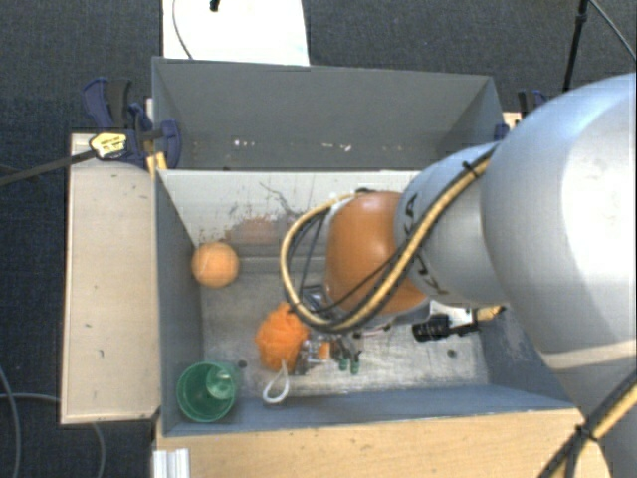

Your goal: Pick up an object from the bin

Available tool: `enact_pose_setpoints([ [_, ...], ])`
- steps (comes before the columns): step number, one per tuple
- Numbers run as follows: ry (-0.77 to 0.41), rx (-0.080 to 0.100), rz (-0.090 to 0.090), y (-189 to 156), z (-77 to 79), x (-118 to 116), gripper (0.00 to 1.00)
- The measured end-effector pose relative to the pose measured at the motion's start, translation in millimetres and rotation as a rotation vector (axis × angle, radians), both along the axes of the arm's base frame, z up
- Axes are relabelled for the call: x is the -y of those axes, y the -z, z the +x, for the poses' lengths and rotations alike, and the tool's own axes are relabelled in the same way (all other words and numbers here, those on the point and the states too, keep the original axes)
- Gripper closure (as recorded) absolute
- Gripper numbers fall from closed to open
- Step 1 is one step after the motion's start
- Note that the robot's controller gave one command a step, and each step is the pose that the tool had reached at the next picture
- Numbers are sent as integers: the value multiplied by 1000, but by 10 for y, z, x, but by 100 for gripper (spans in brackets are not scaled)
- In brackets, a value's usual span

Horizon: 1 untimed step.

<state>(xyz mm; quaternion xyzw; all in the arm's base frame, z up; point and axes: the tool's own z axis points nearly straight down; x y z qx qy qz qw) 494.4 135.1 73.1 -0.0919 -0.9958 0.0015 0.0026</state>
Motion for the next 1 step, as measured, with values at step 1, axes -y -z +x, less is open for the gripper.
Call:
enact_pose_setpoints([
  [1, -20, 13, 5, -1882, -69, -45, 100],
])
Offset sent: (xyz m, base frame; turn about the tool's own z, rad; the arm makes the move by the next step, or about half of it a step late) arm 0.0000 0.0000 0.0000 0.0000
